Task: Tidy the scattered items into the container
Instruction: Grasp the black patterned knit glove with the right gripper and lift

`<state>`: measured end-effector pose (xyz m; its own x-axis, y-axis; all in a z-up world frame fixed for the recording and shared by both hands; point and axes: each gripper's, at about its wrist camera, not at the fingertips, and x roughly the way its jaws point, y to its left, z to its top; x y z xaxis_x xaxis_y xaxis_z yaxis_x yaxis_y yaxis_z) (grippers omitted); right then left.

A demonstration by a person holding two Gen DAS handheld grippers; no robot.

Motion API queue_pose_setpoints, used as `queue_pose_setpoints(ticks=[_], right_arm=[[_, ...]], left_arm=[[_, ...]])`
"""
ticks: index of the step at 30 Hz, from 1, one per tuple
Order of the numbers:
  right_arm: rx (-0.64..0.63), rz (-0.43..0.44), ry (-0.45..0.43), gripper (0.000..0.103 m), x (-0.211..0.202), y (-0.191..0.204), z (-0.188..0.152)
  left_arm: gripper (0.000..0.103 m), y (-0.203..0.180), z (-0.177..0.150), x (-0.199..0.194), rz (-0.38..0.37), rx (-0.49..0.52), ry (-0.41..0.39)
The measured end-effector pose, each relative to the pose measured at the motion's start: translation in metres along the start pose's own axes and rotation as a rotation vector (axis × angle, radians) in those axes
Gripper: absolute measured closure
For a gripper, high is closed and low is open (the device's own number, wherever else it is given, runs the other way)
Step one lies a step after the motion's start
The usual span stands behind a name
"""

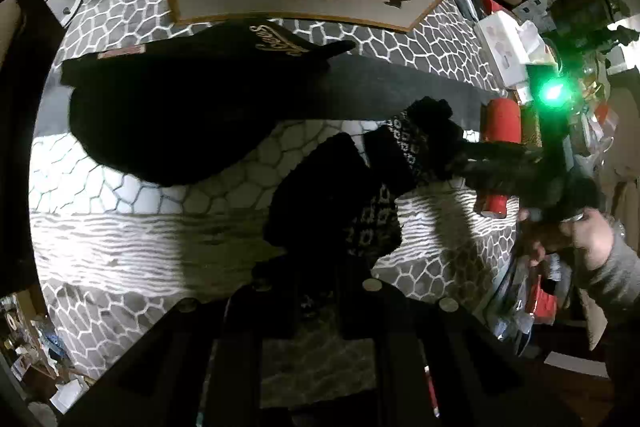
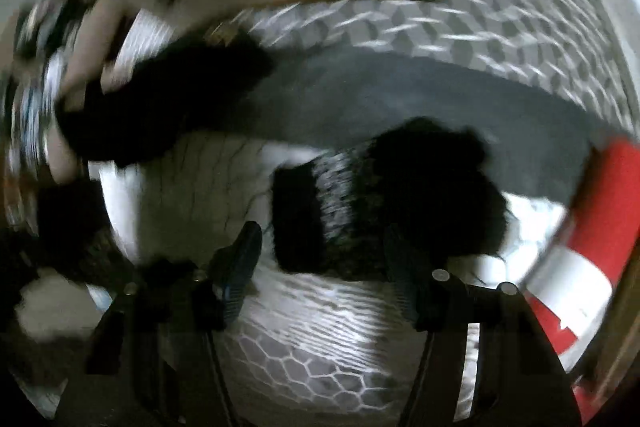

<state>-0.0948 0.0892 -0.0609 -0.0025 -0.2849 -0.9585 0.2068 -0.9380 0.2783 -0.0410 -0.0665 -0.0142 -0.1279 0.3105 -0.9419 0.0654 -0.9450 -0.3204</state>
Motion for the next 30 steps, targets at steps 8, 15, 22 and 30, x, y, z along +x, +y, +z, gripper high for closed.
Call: queue_pose_setpoints(ticks=[8,15,22,30], right_arm=[[-0.181,-0.244,0.124,0.058,0.062,0.033,0.000],[0.155,0.030,0.076,0.082,0.013,-0.006,0.001],[0.339,0.316,-0.131,0.082,-0.097,-0.010,0.010],[0.264,0.427,-0.263,0.082,-0.171,0.058,0.066]], left_arm=[[0.091,0.031,-0.012,-0.013,-0.004,-0.062,0.003],[0.091,0.037,-0.005,-0.032,-0.035,-0.054,-0.020],[0.091,0.032,0.036,-0.089,-0.068,-0.037,-0.124],[0.091,0.054,0.105,-0.141,-0.009,-0.025,-0.264]])
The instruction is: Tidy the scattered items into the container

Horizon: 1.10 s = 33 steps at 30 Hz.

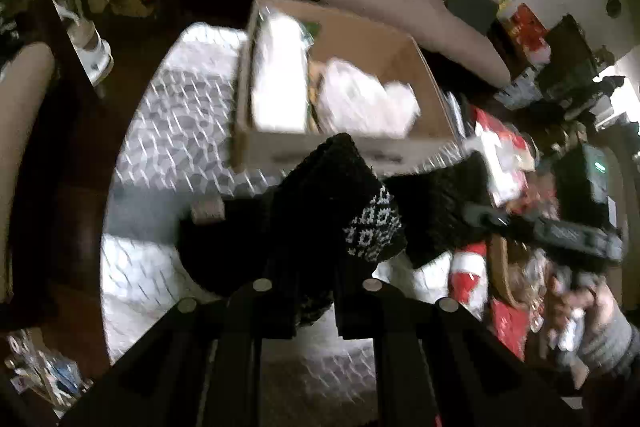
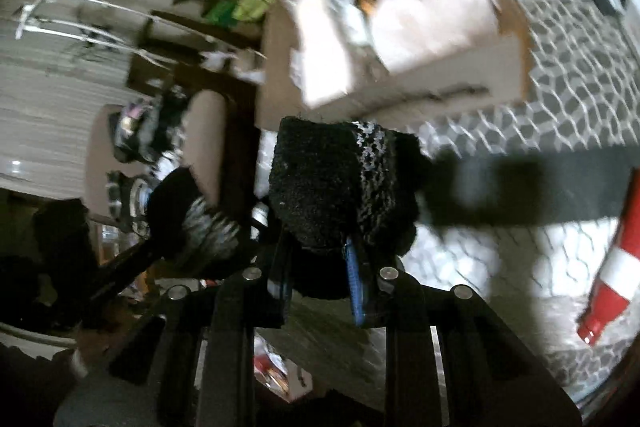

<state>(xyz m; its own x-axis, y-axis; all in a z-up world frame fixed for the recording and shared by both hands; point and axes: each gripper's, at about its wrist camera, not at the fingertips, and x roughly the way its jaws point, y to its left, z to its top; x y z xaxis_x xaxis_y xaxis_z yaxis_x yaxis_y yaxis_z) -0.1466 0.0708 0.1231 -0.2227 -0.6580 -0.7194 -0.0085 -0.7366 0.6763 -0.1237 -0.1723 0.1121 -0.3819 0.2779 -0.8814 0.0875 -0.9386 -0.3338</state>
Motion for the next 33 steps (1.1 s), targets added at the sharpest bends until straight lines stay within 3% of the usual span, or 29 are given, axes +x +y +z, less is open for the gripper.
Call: queue_pose_setpoints(ticks=[3,9,13,17,22,27,30,33], right_arm=[[-0.009,0.016,-0.019,0.082,0.004,0.017,0.010],[0.013,0.027,-0.019,0.082,0.022,0.021,0.003],[0.021,0.032,-0.015,0.082,0.027,0.023,0.000],[0.013,0.030,-0.022,0.082,0.022,0.028,0.003],[0.003,0.047,-0.058,0.082,0.002,0.034,0.009],[-0.035,0.066,-0.074,0.082,-0.006,0.055,0.020],[-0.064,0.080,-0.094,0.082,-0.007,0.069,0.029],[-0.069,0.092,-0.106,0.082,-0.005,0.075,0.034]], left_arm=[[0.091,0.015,0.019,0.025,0.060,0.027,0.014],[0.091,0.033,0.010,0.100,0.129,0.098,0.166],[0.091,0.047,0.003,0.121,0.149,0.049,0.213],[0.091,0.051,0.009,0.101,0.080,-0.004,0.163],[0.091,0.030,0.018,0.058,-0.024,-0.013,0.099],[0.091,0.015,0.036,0.025,-0.070,-0.025,0.007],[0.091,0.012,0.052,0.019,-0.060,-0.005,-0.032],[0.091,0.017,0.049,0.048,0.017,0.034,0.028]])
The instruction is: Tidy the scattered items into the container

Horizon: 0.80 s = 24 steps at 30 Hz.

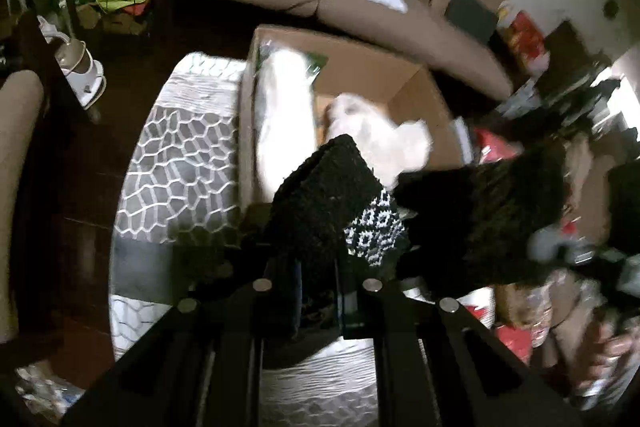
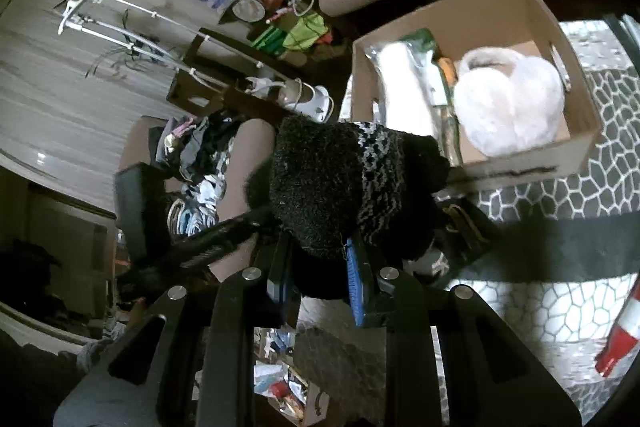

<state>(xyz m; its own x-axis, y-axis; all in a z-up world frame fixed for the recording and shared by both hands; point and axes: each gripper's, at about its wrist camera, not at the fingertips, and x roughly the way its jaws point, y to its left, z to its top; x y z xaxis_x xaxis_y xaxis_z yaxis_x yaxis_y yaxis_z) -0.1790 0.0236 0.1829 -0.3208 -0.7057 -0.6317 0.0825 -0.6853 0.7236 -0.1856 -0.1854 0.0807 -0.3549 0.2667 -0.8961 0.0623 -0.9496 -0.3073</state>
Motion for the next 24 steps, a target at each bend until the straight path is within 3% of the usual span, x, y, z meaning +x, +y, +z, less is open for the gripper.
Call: queue_pose_setpoints(ticks=[3,5,6,8,12,14,24], right_arm=[[0.004,0.000,0.012,0.081,0.008,-0.001,-0.002],[0.012,-0.003,0.029,0.081,0.016,-0.003,-0.006],[0.015,-0.003,0.037,0.082,0.019,-0.005,-0.007],[0.018,-0.010,0.052,0.081,0.027,-0.009,-0.010],[0.018,-0.030,0.114,0.081,0.056,-0.018,-0.012],[0.021,-0.053,0.162,0.081,0.079,-0.024,-0.013],[0.003,-0.173,0.394,0.081,0.206,-0.036,-0.024]], left_arm=[[0.091,0.014,-0.028,0.049,0.048,0.003,0.144],[0.090,0.020,-0.056,0.079,0.043,-0.002,0.259],[0.089,0.021,-0.067,0.085,0.043,-0.001,0.280],[0.087,0.026,-0.078,0.078,0.017,-0.033,0.262],[0.065,0.047,-0.080,0.048,-0.035,-0.176,0.186],[0.060,0.059,-0.081,0.031,-0.054,-0.242,0.146],[0.060,0.086,-0.094,-0.003,-0.024,-0.253,0.111]])
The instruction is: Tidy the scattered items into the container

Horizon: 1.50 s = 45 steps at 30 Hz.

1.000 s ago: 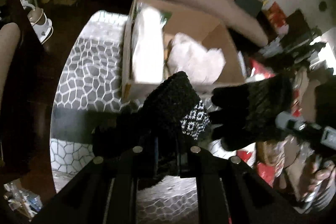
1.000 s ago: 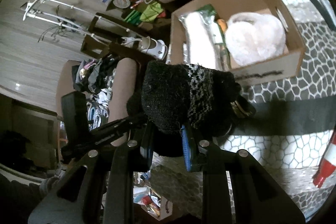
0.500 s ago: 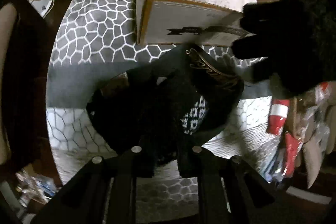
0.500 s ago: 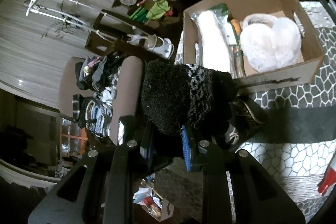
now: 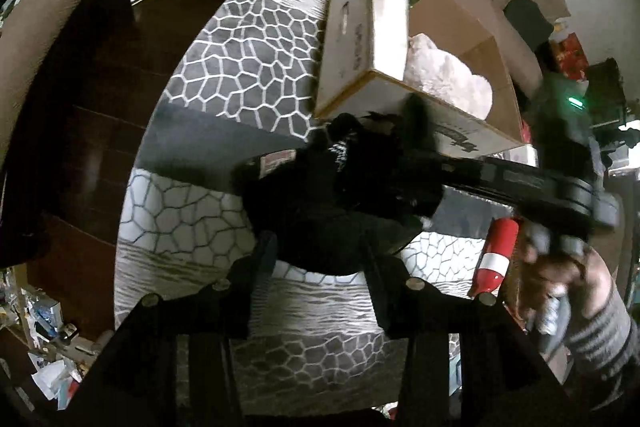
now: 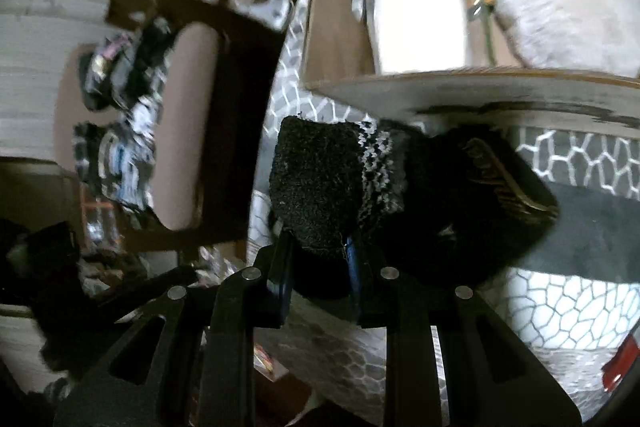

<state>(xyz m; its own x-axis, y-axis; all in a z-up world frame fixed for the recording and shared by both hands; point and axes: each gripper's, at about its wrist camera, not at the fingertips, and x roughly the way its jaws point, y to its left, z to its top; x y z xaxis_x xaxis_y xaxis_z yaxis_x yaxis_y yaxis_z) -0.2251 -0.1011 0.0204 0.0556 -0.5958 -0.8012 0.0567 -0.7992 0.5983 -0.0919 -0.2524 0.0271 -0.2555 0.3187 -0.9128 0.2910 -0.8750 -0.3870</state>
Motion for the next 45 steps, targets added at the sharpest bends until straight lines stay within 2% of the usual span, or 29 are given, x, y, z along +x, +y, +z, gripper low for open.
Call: queue_pose_setpoints(ticks=[5,8,9,10,13,15,18,21,25,27,29,30,31,33,38,42,45], right_arm=[[0.057,-0.062,0.226,0.078,0.074,-0.001,0.007],[0.100,-0.020,0.316,0.053,0.095,-0.005,0.004],[0.082,-0.023,0.310,0.040,0.092,-0.004,0.002],[0.045,-0.029,0.281,0.034,0.082,0.000,0.001],[-0.049,-0.020,0.181,0.032,0.036,0.008,-0.004],[-0.142,-0.044,0.090,0.032,-0.001,0.013,-0.010],[-0.351,-0.202,0.056,0.030,-0.022,0.026,-0.017],[-0.563,-0.275,0.135,0.030,-0.002,0.045,-0.025],[-0.864,-0.374,0.258,0.031,0.053,0.083,-0.044],[-0.968,-0.422,0.335,0.031,0.079,0.089,-0.056],[-1.031,-0.443,0.445,0.040,0.107,0.086,-0.067],[-1.033,-0.448,0.479,0.072,0.114,0.082,-0.069],[-1.020,-0.452,0.506,0.081,0.120,0.078,-0.071],[-0.988,-0.400,0.530,0.095,0.120,0.077,-0.075],[-0.908,-0.302,0.399,0.096,0.077,0.088,-0.074],[-0.764,-0.214,0.329,0.096,0.030,0.091,-0.057],[-0.714,-0.165,0.287,0.096,0.001,0.101,-0.046]], left_arm=[[0.060,0.012,-0.010,-0.003,-0.001,-0.013,0.005],[0.060,0.015,-0.016,-0.001,-0.008,-0.016,0.019],[0.060,0.016,-0.018,0.000,-0.013,-0.020,0.022],[0.060,0.017,-0.020,0.000,-0.020,-0.023,0.024],[0.060,0.017,-0.025,0.004,-0.019,-0.017,0.032],[0.060,0.019,-0.028,0.009,-0.011,-0.010,0.041],[0.060,0.024,-0.031,0.017,-0.006,-0.015,0.060],[0.060,0.027,-0.035,0.020,-0.005,-0.024,0.067],[0.060,0.032,-0.044,0.019,-0.004,-0.035,0.070],[0.060,0.037,-0.049,0.019,0.002,-0.053,0.078],[0.060,0.044,-0.056,0.021,0.007,-0.079,0.086],[0.060,0.047,-0.058,0.022,0.009,-0.093,0.089],[0.060,0.051,-0.061,0.022,0.010,-0.108,0.092],[0.060,0.055,-0.066,0.022,0.008,-0.136,0.091],[0.060,0.062,-0.071,0.018,0.002,-0.173,0.070],[0.060,0.060,-0.064,0.015,-0.077,-0.192,0.051],[0.059,0.055,-0.051,0.012,-0.146,-0.207,0.013]])
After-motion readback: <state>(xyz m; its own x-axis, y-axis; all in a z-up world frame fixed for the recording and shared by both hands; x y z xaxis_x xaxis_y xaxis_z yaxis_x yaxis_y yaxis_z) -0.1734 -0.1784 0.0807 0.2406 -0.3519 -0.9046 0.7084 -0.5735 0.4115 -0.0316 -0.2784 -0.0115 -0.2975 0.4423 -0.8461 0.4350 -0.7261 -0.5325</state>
